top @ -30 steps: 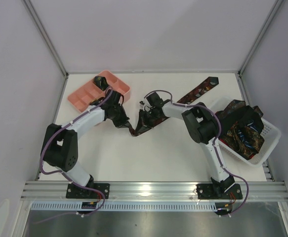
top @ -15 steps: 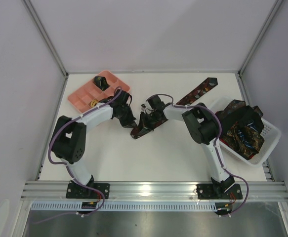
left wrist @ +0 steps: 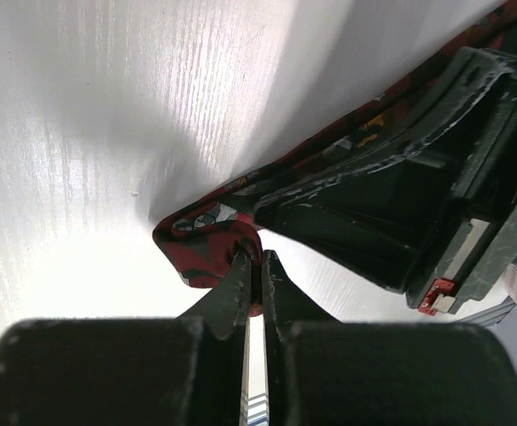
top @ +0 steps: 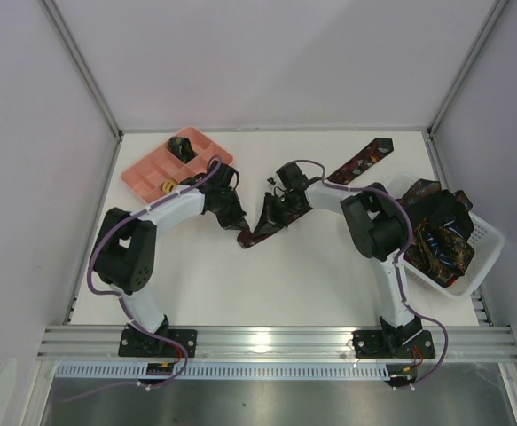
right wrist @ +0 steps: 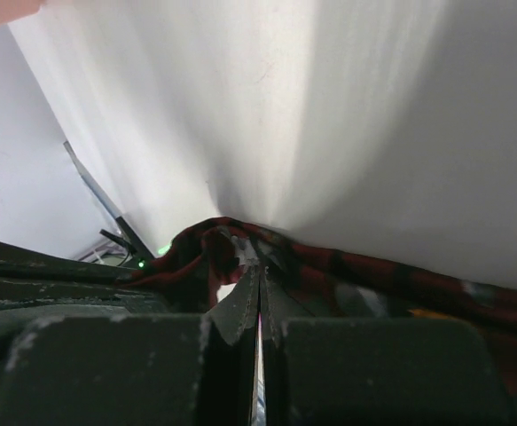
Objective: Roll the ties
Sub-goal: Roll the tie
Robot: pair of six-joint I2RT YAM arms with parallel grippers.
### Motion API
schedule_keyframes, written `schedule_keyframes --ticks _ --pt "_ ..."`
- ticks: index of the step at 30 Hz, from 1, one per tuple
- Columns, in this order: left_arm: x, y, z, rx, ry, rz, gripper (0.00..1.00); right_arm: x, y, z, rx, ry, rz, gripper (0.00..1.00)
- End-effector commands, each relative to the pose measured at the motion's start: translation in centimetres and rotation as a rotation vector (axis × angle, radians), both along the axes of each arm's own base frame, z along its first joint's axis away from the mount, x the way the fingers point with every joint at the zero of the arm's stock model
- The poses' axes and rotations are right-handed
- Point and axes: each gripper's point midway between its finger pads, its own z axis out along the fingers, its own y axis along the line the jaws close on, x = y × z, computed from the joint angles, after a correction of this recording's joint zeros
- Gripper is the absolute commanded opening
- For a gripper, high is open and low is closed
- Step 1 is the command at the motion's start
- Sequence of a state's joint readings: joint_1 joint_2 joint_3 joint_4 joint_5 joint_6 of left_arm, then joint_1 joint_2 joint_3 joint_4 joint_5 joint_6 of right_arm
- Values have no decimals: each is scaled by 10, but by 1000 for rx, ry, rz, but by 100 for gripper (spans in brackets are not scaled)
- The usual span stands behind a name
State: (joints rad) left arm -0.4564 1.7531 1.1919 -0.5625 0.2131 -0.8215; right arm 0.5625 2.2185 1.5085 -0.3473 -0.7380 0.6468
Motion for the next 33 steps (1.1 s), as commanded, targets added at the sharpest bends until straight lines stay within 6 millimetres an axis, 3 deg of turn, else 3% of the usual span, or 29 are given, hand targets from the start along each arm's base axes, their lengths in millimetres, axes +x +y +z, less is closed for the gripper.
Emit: schedule_keyframes --ticks 1,5,11,24,33 --pt "10 -10 11 -20 -30 -3 1 8 -17 7 -39 -50 -18 0" --pt "11 -16 8 -22 -19 -12 0 5 -23 -14 -83 -20 -32 0" --pt "15 -24 5 -32 -14 -25 1 0 -26 -28 -108 1 -33 0" --pt "19 -42 -7 -40 4 -60 1 2 -18 -16 -47 31 -63 0" --pt "15 -42 -24 -39 -3 -70 4 22 -39 14 -26 2 -131 0"
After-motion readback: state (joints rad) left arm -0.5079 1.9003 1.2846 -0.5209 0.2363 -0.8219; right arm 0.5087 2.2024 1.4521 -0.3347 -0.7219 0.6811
